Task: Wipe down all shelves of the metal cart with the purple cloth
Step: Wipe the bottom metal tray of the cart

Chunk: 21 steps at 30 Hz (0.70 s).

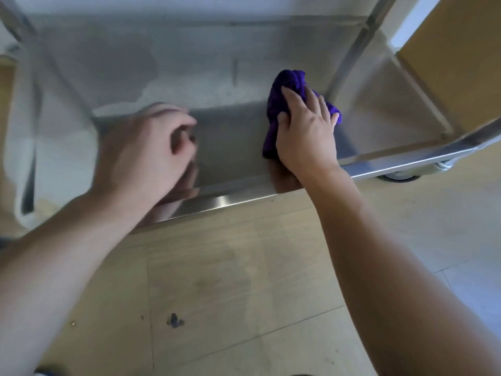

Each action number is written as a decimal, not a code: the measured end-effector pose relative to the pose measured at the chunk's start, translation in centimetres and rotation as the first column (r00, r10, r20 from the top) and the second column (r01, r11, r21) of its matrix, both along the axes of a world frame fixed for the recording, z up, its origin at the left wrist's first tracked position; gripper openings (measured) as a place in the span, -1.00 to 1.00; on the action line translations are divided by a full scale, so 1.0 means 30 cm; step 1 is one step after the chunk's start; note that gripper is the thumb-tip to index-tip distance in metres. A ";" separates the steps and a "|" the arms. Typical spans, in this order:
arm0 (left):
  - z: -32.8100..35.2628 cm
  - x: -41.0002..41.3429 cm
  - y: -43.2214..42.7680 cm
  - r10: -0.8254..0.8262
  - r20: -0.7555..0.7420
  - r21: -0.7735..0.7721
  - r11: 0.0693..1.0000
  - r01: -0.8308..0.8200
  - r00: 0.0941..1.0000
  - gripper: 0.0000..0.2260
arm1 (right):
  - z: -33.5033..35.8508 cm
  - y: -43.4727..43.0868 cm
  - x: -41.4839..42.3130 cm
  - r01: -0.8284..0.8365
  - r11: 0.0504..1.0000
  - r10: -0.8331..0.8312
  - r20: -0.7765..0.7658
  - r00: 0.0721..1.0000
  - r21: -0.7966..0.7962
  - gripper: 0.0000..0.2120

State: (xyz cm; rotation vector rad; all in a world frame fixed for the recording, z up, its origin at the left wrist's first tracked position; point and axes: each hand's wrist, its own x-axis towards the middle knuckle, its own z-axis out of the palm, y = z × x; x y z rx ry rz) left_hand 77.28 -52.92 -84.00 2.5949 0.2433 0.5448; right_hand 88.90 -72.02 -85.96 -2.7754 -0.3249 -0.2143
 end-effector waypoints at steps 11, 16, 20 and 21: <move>-0.049 -0.087 0.084 0.101 -0.008 -0.009 0.995 -0.102 0.995 -0.78 | -0.020 0.399 -0.082 -0.471 0.881 0.470 0.035 0.882 0.049 -0.54; -0.067 -0.089 0.089 0.089 0.024 -0.095 0.992 -0.086 0.996 -0.78 | -0.007 0.310 0.177 -0.202 0.979 0.202 -0.012 0.979 0.018 -0.53; -0.067 -0.081 0.090 0.084 0.023 -0.062 0.995 -0.082 0.996 -0.77 | 0.014 0.386 0.231 0.070 0.998 -0.069 -0.112 0.991 0.005 -0.50; -0.066 -0.081 0.089 0.087 0.020 -0.058 0.995 -0.086 0.996 -0.77 | 0.015 0.435 0.214 0.071 0.997 -0.070 -0.107 0.992 0.006 -0.50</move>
